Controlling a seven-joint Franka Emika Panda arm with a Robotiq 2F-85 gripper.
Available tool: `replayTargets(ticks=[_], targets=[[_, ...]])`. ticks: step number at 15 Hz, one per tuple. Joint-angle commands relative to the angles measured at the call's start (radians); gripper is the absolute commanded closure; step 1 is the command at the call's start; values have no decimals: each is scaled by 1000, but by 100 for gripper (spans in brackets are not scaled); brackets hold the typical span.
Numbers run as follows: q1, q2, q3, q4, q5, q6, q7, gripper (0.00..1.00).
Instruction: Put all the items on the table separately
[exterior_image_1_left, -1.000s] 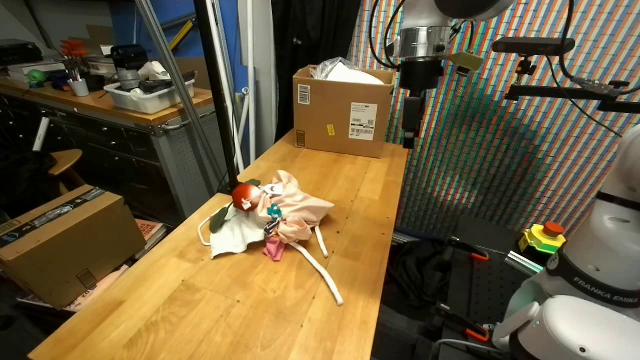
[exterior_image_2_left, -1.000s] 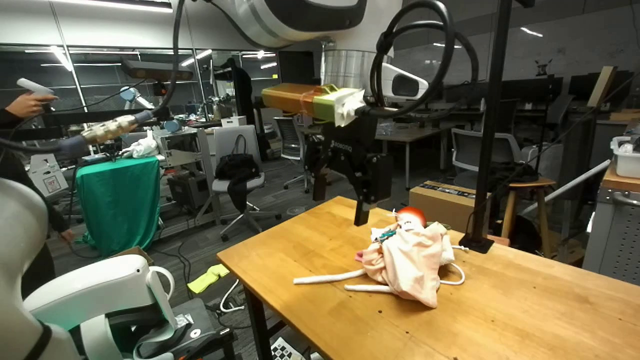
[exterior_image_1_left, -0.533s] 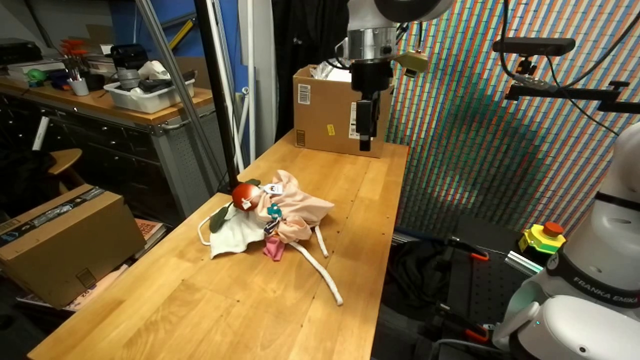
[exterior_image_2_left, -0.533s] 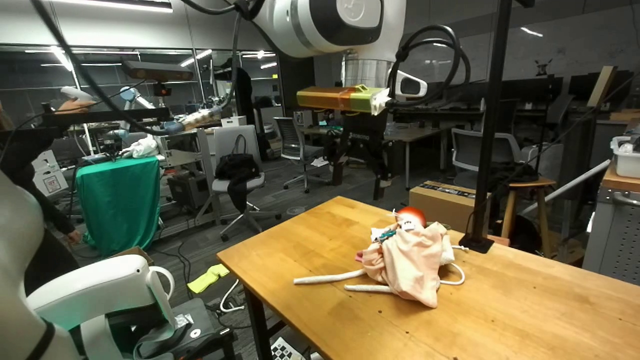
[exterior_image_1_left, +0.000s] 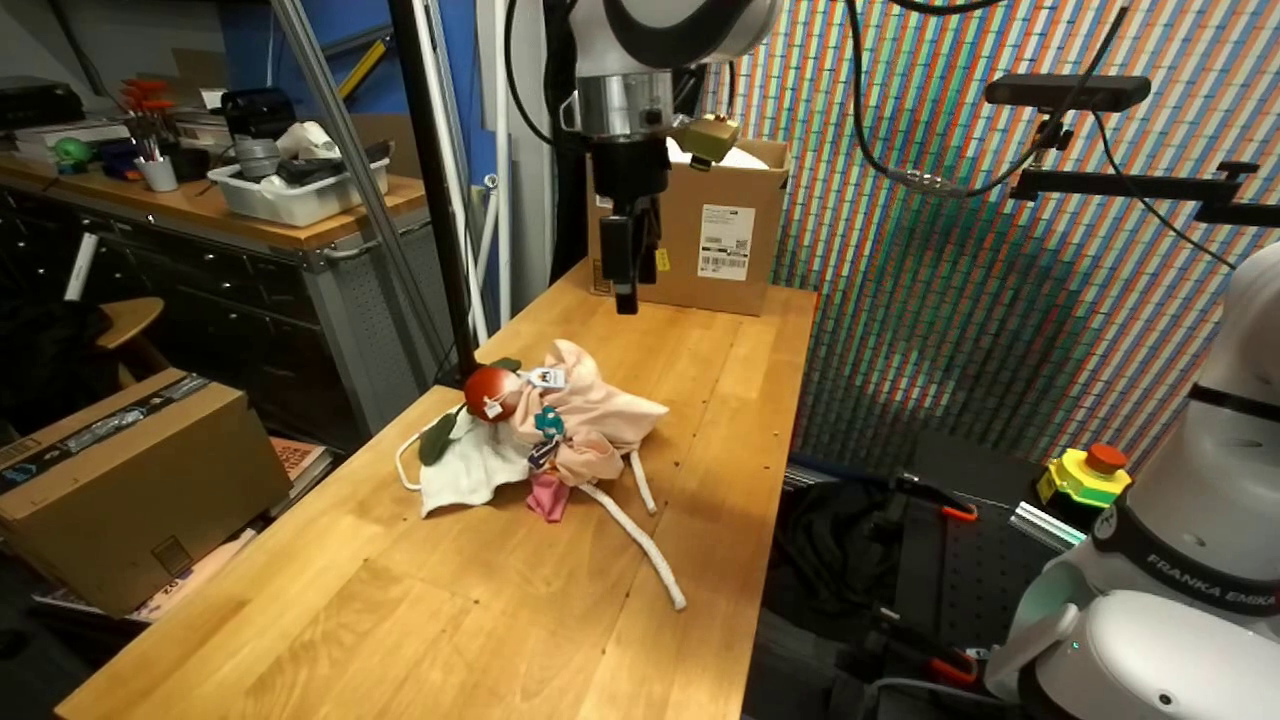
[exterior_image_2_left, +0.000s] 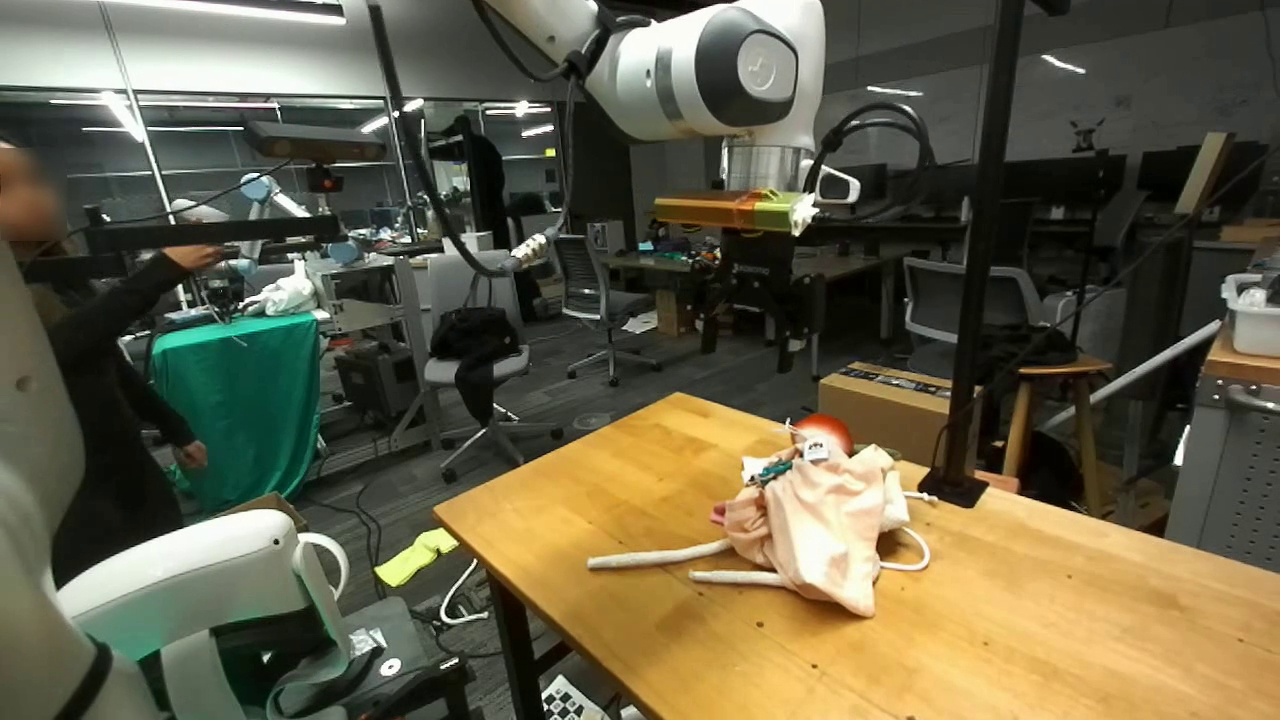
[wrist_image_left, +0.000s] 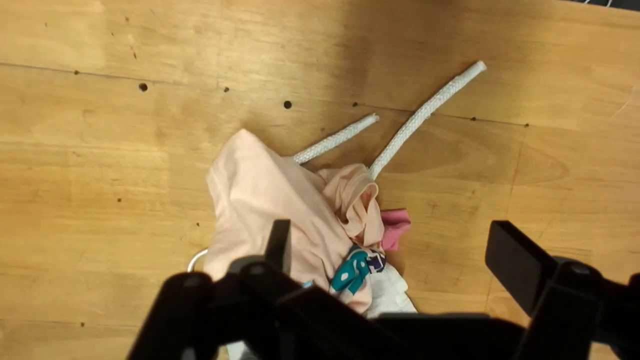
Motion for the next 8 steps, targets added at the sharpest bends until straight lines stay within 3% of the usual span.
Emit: replayTargets(ticks=[1, 8], targets=[[5, 122, 18, 130, 2, 23, 25, 0], [-23, 224, 23, 127, 25, 207, -16, 0]])
